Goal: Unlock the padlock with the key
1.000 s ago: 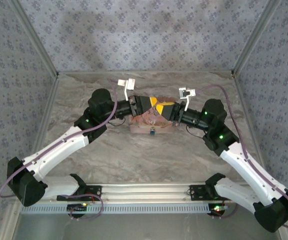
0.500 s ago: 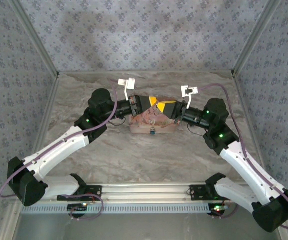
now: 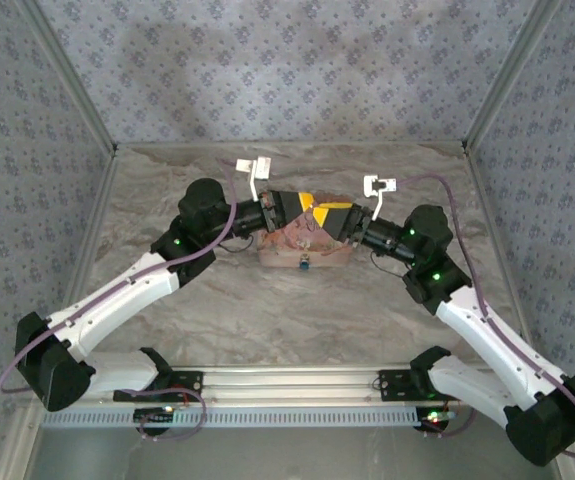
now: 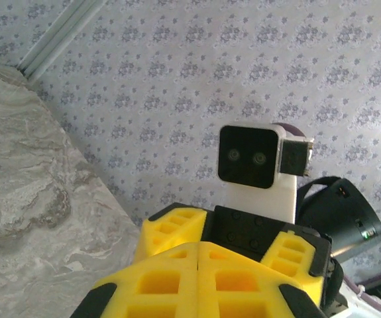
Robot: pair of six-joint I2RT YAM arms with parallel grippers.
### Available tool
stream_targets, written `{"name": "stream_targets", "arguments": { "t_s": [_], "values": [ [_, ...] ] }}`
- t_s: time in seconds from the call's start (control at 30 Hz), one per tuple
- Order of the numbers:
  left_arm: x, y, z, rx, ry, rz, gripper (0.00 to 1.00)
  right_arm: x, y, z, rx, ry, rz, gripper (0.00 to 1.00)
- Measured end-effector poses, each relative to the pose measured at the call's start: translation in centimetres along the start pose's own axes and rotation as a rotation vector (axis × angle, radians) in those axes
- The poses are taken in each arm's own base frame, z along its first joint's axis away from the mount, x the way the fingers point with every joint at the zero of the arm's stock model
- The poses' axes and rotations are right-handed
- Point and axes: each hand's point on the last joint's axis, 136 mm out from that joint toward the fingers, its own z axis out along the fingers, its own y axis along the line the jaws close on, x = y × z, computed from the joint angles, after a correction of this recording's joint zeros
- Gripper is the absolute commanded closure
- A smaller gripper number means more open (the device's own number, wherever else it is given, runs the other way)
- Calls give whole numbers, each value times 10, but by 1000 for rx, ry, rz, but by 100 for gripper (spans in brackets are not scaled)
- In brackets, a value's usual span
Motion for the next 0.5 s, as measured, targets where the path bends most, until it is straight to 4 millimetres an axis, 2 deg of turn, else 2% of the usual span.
{"name": "stream_targets", "arguments": {
  "t_s": [0.13, 0.3, 0.5],
  "values": [
    [1, 6, 0, -14, -13, -19, 100, 0, 3, 0, -6, -52, 9, 51],
    [1, 14, 0, -28, -38, -36, 100, 1, -4, 1, 18, -106, 44, 51],
    [0, 18, 0, -37, -57, -53, 100, 1, -2, 4, 12, -133, 60, 58]
  ]
}}
